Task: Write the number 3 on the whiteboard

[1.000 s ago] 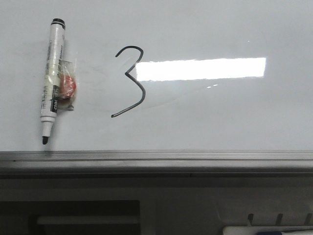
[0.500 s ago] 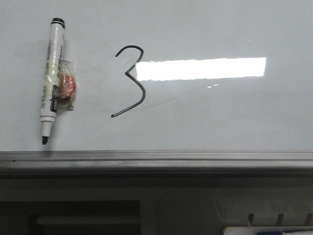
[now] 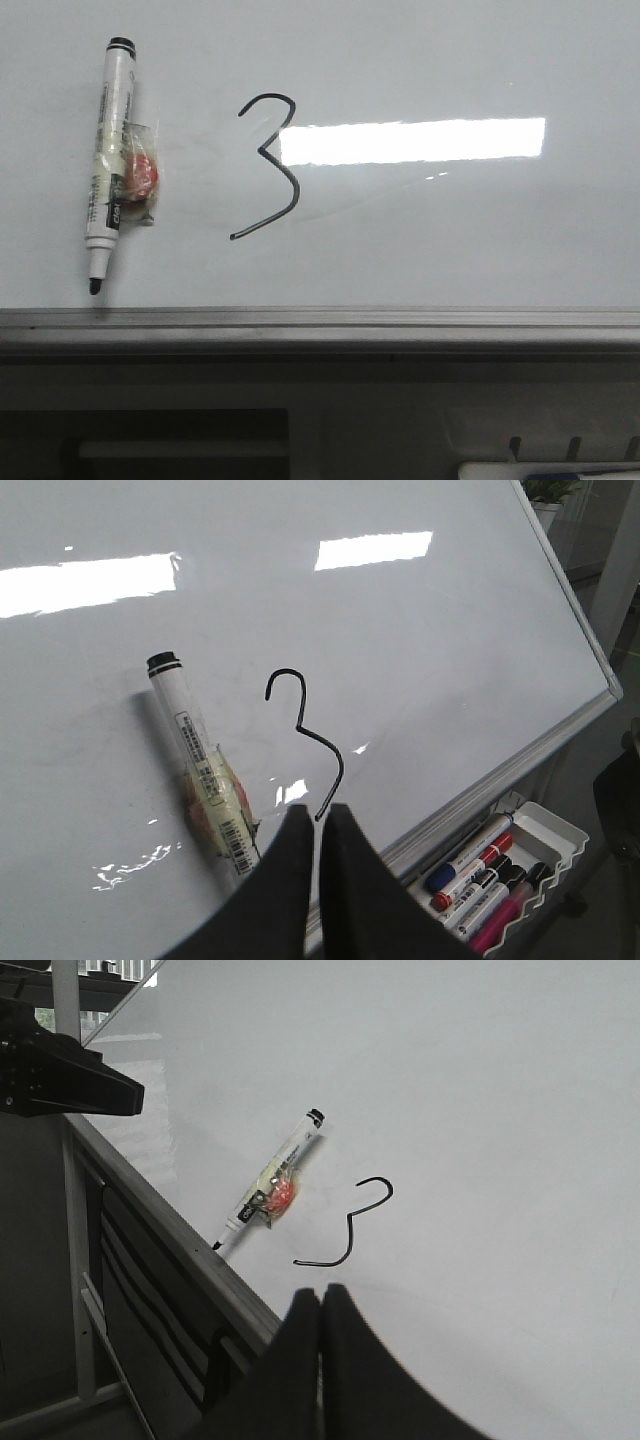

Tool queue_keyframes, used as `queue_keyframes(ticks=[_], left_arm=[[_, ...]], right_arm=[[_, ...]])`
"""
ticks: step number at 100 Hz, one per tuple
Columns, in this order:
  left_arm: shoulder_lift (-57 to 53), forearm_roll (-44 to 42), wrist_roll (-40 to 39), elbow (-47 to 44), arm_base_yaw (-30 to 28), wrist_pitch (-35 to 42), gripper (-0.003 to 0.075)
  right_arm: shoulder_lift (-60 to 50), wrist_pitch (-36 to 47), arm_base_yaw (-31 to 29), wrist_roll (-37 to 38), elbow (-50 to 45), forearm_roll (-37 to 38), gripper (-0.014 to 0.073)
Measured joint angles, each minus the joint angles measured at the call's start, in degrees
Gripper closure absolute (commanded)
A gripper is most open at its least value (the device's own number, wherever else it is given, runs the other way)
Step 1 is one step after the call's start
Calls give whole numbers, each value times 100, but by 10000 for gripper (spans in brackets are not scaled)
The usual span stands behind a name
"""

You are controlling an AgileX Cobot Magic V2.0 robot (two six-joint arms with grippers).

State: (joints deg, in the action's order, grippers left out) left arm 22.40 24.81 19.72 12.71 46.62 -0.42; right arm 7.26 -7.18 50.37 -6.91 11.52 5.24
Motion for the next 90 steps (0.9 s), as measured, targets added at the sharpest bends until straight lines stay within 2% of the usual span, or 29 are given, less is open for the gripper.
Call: queue_keyframes(ticks=[13, 32, 46, 72, 80, 90], left_arm=[[-25, 0, 0, 0, -477, -35, 741], [-345, 0, 0, 0, -1949, -167, 741], [-446, -12, 0, 0, -2801, -167, 741], [-671, -51, 0, -10, -3395, -167, 741], [-972, -442, -116, -32, -3585, -167, 741], [-1296, -1149, -748, -154, -3879, -200, 741]], right_arm=[[0, 0, 0, 0, 0, 0, 654], [0, 0, 0, 0, 0, 0, 654], [0, 0, 0, 0, 0, 0, 654], [0, 0, 0, 0, 0, 0, 654], [0, 0, 0, 0, 0, 0, 654], [0, 0, 0, 0, 0, 0, 654]])
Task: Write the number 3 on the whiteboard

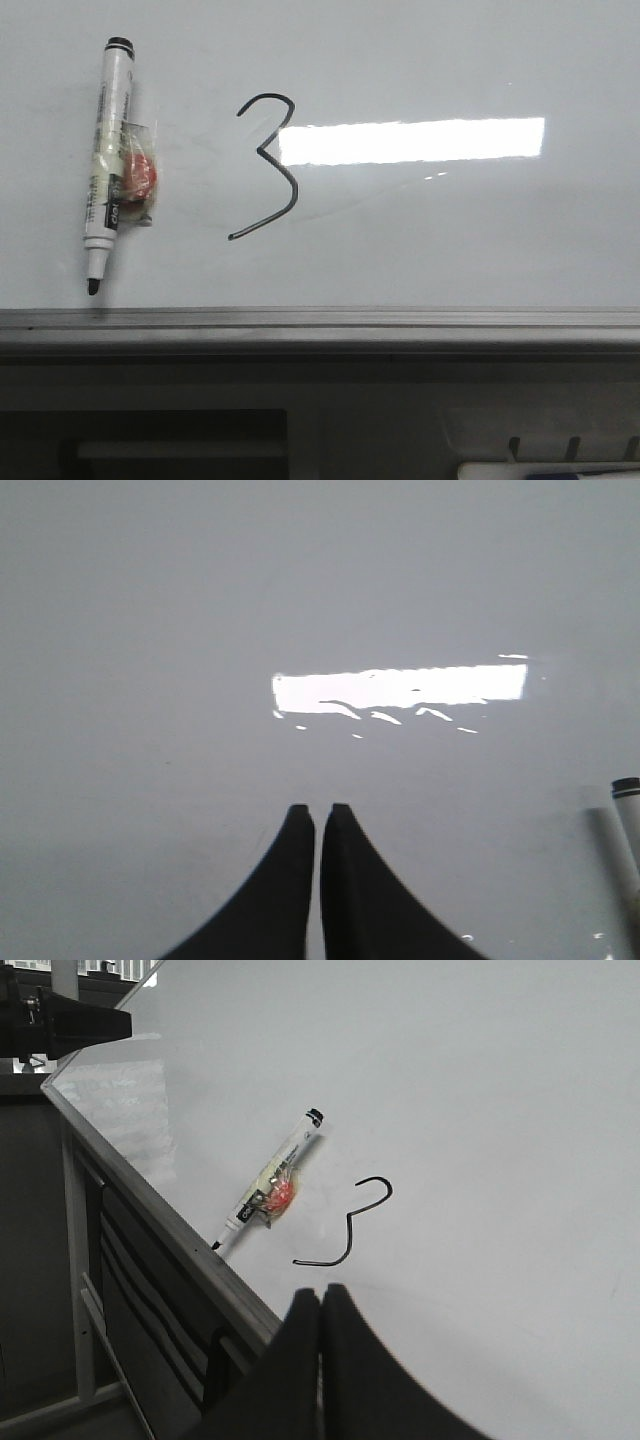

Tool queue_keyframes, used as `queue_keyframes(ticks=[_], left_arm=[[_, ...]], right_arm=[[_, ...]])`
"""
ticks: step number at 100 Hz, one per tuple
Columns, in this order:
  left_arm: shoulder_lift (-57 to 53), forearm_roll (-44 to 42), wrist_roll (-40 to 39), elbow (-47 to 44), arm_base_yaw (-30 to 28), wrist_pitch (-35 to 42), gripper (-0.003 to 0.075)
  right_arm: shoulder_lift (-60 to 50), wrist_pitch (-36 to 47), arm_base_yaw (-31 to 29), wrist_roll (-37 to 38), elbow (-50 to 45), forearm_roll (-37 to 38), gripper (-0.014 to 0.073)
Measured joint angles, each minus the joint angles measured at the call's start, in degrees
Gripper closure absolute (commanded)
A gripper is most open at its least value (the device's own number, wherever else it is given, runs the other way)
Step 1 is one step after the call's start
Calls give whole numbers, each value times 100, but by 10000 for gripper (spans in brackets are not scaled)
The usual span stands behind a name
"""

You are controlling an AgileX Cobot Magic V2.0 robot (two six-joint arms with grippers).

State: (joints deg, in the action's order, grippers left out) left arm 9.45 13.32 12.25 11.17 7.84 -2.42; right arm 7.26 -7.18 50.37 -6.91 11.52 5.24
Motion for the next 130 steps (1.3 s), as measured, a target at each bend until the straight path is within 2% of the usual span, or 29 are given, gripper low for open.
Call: queue_keyframes(ticks=[12, 33, 46, 82, 130], left_arm=[[-374, -663, -828, -287, -272, -90, 741], [-977, -1228, -1225, -1040, -529, -150, 741], [-977, -1244, -1225, -1122, -594, -375, 741], [-977, -1244, -1225, -1122, -620, -1641, 741], [-977, -1244, -1225, -1122, -620, -1666, 741]], right_arm=[[0, 0, 0, 0, 0, 0, 654], [0, 0, 0, 0, 0, 0, 654], [0, -10, 0, 0, 0, 0, 654], [0, -8, 0, 0, 0, 0, 654], [0, -8, 0, 0, 0, 0, 654]])
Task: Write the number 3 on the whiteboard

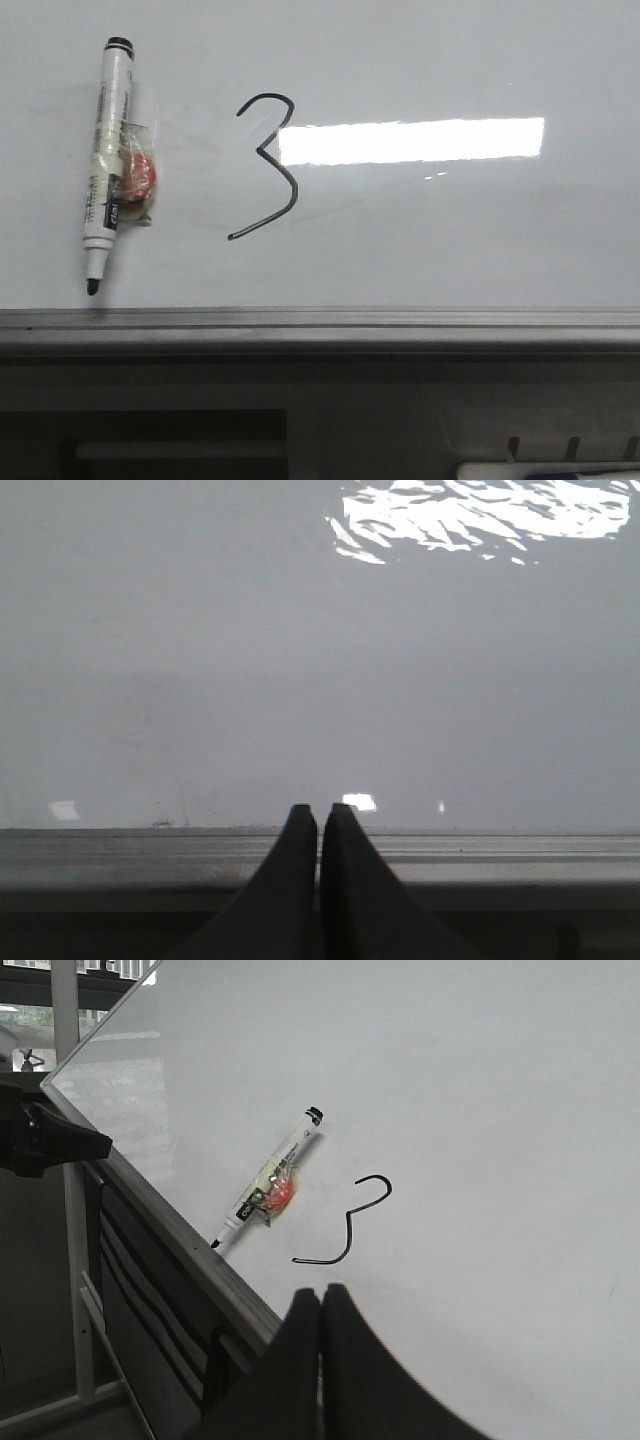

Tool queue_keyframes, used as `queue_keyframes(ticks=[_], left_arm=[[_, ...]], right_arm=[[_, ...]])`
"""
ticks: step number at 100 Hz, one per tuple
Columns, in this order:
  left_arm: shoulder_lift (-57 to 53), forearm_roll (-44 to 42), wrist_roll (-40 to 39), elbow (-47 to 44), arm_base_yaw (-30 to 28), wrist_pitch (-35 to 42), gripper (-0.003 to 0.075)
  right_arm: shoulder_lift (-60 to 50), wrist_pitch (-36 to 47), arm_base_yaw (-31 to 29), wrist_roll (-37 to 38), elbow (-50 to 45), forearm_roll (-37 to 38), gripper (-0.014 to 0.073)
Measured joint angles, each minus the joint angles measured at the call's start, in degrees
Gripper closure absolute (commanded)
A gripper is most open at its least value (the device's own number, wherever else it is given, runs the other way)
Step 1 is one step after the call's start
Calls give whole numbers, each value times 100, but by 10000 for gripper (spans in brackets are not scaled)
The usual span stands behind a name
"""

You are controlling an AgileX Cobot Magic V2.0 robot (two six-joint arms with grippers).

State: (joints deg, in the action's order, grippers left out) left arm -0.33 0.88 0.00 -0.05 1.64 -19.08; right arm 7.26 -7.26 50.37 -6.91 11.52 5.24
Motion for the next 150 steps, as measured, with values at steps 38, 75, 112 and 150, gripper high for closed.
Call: queue_keyframes(ticks=[38, 75, 112, 150], left_arm=[[0, 0, 0, 0, 0, 0, 741], [0, 0, 0, 0, 0, -4, 741], [0, 0, 0, 0, 0, -4, 741], [0, 0, 0, 0, 0, -4, 741]], right_arm=[[0, 0, 0, 0, 0, 0, 654], [0, 0, 0, 0, 0, 0, 654], [0, 140, -473, 0, 0, 0, 654], [0, 400, -3155, 0, -360, 0, 654]])
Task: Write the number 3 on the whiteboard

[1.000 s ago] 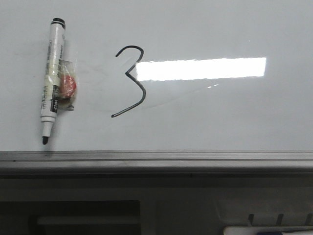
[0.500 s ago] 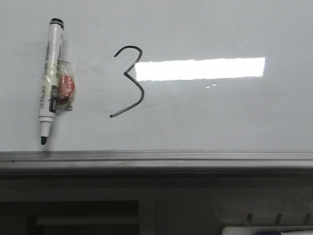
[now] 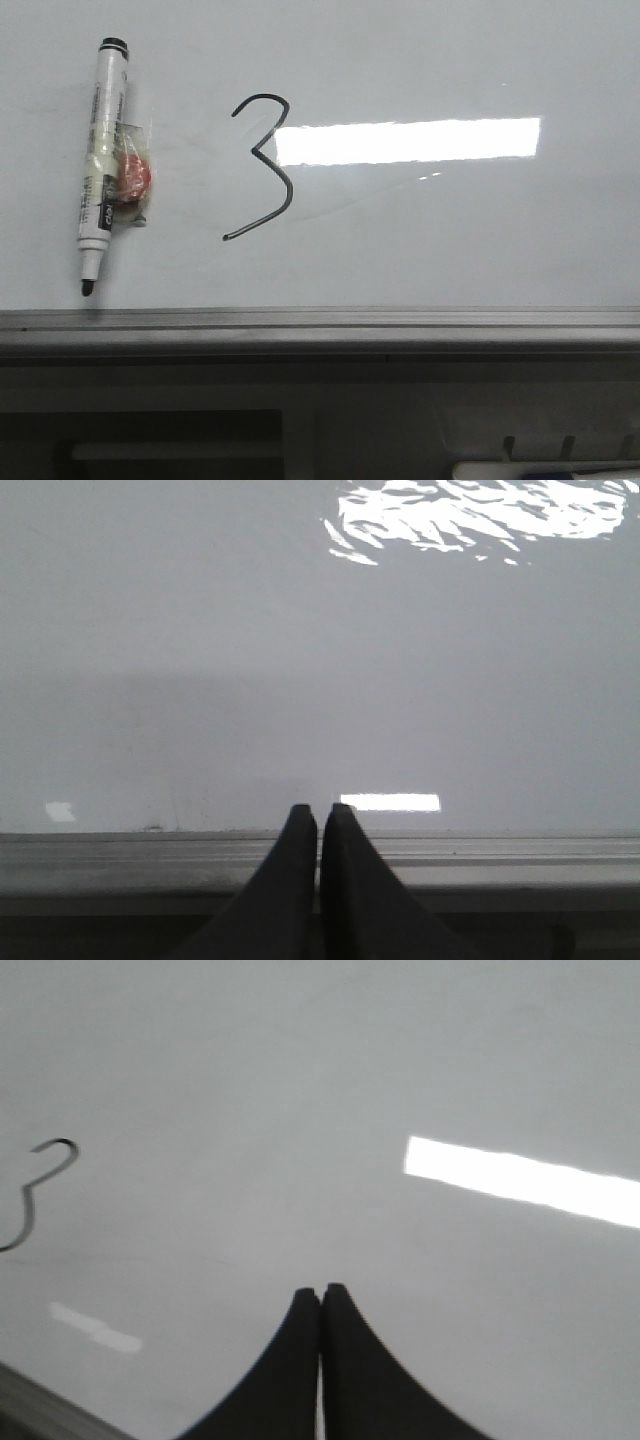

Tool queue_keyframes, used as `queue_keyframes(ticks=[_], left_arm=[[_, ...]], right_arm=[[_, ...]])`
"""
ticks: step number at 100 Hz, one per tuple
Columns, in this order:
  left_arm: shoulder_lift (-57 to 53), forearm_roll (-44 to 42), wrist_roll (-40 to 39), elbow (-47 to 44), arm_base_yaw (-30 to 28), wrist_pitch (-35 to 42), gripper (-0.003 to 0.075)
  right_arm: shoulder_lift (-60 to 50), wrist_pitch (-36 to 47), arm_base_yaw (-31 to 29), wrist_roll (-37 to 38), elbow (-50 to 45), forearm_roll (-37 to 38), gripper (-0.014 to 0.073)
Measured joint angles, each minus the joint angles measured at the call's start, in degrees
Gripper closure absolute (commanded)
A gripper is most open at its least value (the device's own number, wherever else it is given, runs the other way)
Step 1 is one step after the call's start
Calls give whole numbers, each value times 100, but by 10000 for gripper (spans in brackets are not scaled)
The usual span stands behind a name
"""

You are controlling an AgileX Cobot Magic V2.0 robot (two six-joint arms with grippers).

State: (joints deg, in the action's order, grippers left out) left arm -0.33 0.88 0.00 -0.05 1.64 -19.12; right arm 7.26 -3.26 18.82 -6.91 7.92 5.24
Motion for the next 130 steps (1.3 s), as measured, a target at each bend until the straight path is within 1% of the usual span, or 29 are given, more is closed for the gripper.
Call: queue_keyframes(ticks=[12, 20, 34, 44, 54, 85, 130], left_arm=[[0, 0, 0, 0, 0, 0, 741], [0, 0, 0, 0, 0, 0, 741], [0, 0, 0, 0, 0, 0, 741], [0, 0, 0, 0, 0, 0, 741], [0, 0, 0, 0, 0, 0, 741], [0, 0, 0, 0, 0, 0, 741], [0, 0, 0, 0, 0, 0, 741]], right_arm=[[0, 326, -738, 0, -262, -14, 654], [-108, 386, -1180, 0, -456, -104, 654], [-556, 426, -1753, 0, -782, -285, 654], [-746, 435, -2021, 0, -837, -299, 654], [-785, 326, -2096, 0, -837, -312, 654], [-788, -1477, -2275, 0, -837, -325, 654], [-788, -1561, -2275, 10, -827, -334, 654]])
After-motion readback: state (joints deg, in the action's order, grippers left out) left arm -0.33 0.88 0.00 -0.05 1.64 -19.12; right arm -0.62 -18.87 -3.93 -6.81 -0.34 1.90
